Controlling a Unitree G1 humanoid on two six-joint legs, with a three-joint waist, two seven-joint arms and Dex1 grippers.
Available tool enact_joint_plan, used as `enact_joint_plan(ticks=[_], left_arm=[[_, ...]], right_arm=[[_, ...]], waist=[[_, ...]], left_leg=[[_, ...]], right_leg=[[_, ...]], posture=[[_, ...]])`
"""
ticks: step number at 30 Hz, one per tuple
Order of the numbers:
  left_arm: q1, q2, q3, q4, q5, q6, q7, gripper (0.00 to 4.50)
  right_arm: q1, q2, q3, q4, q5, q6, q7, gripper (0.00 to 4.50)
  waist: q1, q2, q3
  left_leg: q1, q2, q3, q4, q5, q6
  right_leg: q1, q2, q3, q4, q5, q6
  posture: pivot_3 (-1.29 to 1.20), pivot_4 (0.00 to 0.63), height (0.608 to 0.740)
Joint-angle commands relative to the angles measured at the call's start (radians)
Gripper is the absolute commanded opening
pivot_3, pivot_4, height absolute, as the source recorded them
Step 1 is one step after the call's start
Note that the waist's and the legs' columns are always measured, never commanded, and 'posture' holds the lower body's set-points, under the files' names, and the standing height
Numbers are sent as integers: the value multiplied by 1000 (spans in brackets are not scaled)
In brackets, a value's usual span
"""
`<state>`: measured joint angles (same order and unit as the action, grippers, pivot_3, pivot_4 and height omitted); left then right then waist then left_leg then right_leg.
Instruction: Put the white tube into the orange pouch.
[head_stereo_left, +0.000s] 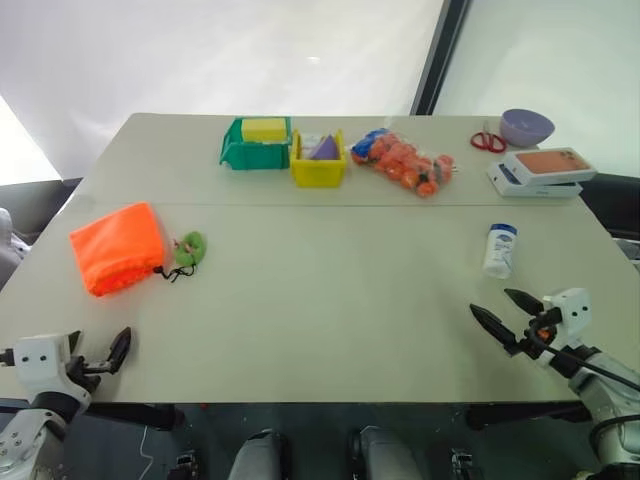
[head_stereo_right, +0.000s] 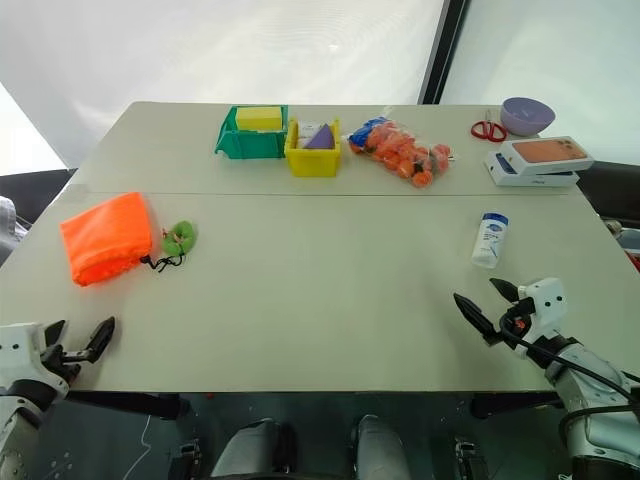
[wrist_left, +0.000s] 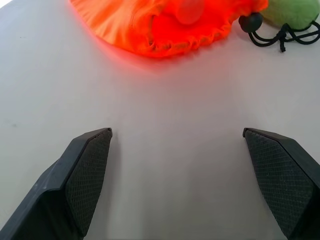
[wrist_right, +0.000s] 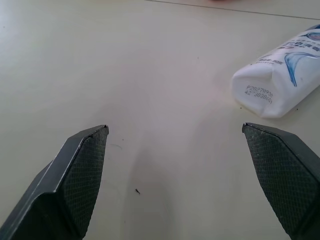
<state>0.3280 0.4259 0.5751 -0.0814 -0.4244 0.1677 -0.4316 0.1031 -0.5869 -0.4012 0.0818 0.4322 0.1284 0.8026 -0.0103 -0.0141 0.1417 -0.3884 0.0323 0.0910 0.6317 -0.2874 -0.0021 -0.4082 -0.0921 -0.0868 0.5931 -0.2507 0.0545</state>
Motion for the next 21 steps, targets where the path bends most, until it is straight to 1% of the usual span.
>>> enact_joint_plan(ticks=[1, 10, 13, 16, 21], left_arm=[[5, 4, 20, -12, 9, -25, 11, 4500], [2, -4, 6, -23, 6, -20, 20, 4500], [0, -1, -16, -49, 11, -24, 10, 4500], [-2, 5, -53, -105, 14, -29, -13, 4500], [-25, 21, -109, -128, 132, -98, 17, 4500]], right_arm=[[-12, -19, -10, -23, 1, -12, 2, 4447], [-19, -7, 4, -24, -4, -21, 6, 4447], [-25, -4, 30, -51, 0, -14, 21, 4447], [-33, -1, 92, -112, 1, 4, 45, 4447], [-57, 1, 187, -216, 26, 65, 84, 4447]], waist=[[0, 0, 0], [0, 0, 0], [0, 0, 0], [0, 0, 0], [0, 0, -1]], left_leg=[[0, 0, 0, 0, 0, 0], [0, 0, 0, 0, 0, 0], [1, 0, 0, 0, 0, 0], [1, 0, 0, 0, 0, 0], [1, 0, 0, 1, 1, 1]], right_leg=[[0, 0, 0, 0, 0, 0], [0, 0, 0, 0, 0, 0], [1, 0, 0, 0, 0, 0], [1, 0, 0, 1, 0, 0], [1, 0, 0, 1, 0, 0]], posture=[[0, 150, 740], [0, 150, 740], [0, 150, 740], [0, 150, 740], [0, 150, 740]])
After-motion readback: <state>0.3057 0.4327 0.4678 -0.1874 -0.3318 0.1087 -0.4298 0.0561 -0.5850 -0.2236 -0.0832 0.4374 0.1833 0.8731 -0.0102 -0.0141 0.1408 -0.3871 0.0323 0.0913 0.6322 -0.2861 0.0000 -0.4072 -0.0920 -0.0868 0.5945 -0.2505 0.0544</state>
